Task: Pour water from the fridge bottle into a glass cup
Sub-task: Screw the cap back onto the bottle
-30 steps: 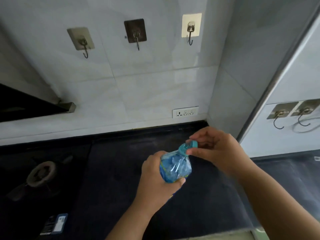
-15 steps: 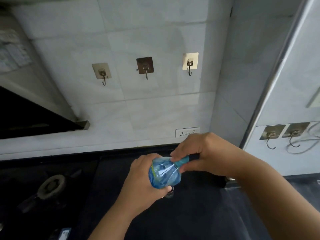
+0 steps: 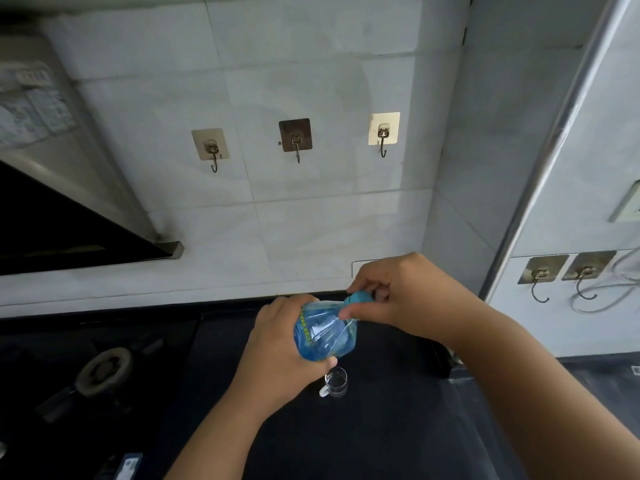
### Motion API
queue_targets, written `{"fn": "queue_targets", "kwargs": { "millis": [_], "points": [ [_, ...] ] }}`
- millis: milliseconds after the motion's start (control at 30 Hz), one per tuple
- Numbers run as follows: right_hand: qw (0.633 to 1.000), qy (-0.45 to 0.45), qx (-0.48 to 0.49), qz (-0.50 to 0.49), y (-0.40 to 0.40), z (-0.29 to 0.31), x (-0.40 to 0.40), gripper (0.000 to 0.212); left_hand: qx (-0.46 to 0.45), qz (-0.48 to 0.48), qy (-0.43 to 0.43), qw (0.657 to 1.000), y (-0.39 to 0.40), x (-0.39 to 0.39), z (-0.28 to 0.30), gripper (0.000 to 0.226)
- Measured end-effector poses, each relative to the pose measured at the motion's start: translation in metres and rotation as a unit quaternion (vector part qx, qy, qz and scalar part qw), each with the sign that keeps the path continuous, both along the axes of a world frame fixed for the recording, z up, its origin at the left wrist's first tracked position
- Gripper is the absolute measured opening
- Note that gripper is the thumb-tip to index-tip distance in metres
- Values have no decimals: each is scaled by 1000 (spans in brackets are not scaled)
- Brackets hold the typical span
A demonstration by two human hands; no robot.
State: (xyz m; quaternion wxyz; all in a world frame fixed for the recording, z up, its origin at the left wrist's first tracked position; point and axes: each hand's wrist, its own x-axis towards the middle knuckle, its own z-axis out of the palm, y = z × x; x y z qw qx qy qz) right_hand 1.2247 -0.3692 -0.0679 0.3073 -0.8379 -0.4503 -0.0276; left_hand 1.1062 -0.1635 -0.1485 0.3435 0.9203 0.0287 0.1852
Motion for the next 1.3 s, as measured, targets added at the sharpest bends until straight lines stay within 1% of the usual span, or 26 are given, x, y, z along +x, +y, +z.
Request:
{"fn": "queue_targets", "kwargs": {
  "millis": [67,100,200,300,400,500,567,667,733,767,800,867,900,933,1000,1033,1067,1133,1200,1233,1267,1300],
  "points": [
    [999,-31,20,-10,4,-2,-2,43,-1,0,-2,1000,1,1,1,76],
    [999,-29,29,-7,4,-3,-3,40,-4,1,-1,1000,2,1,1,76],
    [998,-19,25,49,-1,-1,1,32,-19,2,2,1000,6,2,1,76],
    [990,-42,32,127,-5,0,10,29,-22,3,1,1000,7,3,4,75],
    [985,-84,23,150,-5,0,18,28,-12,-4,-2,1000,8,4,7,76],
    [982,-100,12,158,-4,1,19,27,-7,-7,-6,1000,9,4,7,77],
    [987,-82,0,139,-1,8,13,28,-4,-8,-4,1000,10,4,8,79],
    [997,-48,-57,8,9,13,3,54,6,-6,-2,1000,10,5,6,78],
    [995,-37,-76,-52,16,11,-2,57,7,-3,2,1000,10,7,5,77],
    [996,-17,-70,-57,17,9,-5,56,3,-4,4,1000,10,8,4,77],
    [997,23,-59,-45,16,9,-7,54,-7,-6,5,1000,11,8,3,75],
    [991,124,-44,5,10,12,-8,44,-46,-6,6,999,15,6,2,73],
    [987,147,-50,34,6,14,-6,37,-66,-4,6,998,16,6,1,73],
    [985,151,-61,55,4,14,-3,31,-77,0,6,997,17,6,0,73],
    [989,116,-76,47,6,11,1,23,-75,10,3,997,17,7,-1,72],
    [993,79,-88,24,9,9,1,23,-64,18,-1,998,16,7,-1,72],
    [993,35,-109,-8,13,8,1,31,-49,25,-5,998,15,8,-1,72],
    [980,-39,-178,-75,20,4,-2,51,-17,29,0,999,16,9,-1,73],
    [963,-54,-237,-117,23,3,-3,65,5,20,13,1000,19,8,-2,75],
    [961,-46,-246,-116,23,3,-3,68,0,18,16,1000,21,7,-2,76],
    [967,-34,-231,-102,22,2,-2,63,-12,18,19,1000,23,7,-2,75],
    [977,-21,-199,-78,21,2,-2,53,-23,14,21,999,24,6,-2,75]
  ]
}}
